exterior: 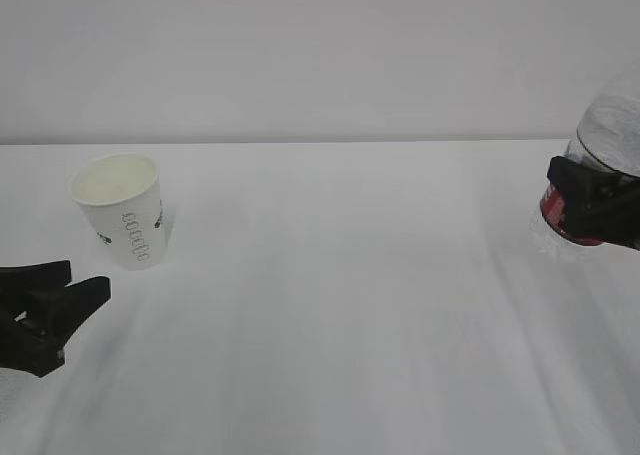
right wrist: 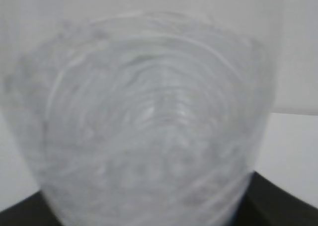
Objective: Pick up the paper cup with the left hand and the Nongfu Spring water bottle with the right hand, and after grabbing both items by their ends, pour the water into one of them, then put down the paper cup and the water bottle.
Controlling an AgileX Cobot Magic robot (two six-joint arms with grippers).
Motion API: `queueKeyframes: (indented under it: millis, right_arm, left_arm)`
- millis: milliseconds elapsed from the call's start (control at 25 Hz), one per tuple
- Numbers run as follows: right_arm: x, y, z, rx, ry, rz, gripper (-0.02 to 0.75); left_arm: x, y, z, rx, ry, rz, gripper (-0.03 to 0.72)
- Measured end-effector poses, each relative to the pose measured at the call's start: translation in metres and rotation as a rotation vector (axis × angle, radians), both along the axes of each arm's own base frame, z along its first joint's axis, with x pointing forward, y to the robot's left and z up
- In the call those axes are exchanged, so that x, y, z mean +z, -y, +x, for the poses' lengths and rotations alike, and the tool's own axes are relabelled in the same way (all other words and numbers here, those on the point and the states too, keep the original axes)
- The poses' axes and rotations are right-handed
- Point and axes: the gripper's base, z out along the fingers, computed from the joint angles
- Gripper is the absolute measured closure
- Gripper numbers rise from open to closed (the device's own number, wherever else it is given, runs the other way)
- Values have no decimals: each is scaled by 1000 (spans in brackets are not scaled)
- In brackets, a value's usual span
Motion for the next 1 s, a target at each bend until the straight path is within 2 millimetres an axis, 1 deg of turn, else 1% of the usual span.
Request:
queueKeyframes:
  millis: [560, 760, 1000]
  right_arm:
    - [9, 13, -11, -132, -115, -58, 294]
    - [7, 14, -14, -136, -153, -71, 294]
    - [7, 14, -14, -138, -154, -70, 294]
  left_arm:
    - [0, 0, 0, 0, 0, 0, 276]
    - [0, 0, 0, 0, 0, 0, 276]
    - [0, 0, 0, 0, 0, 0, 276]
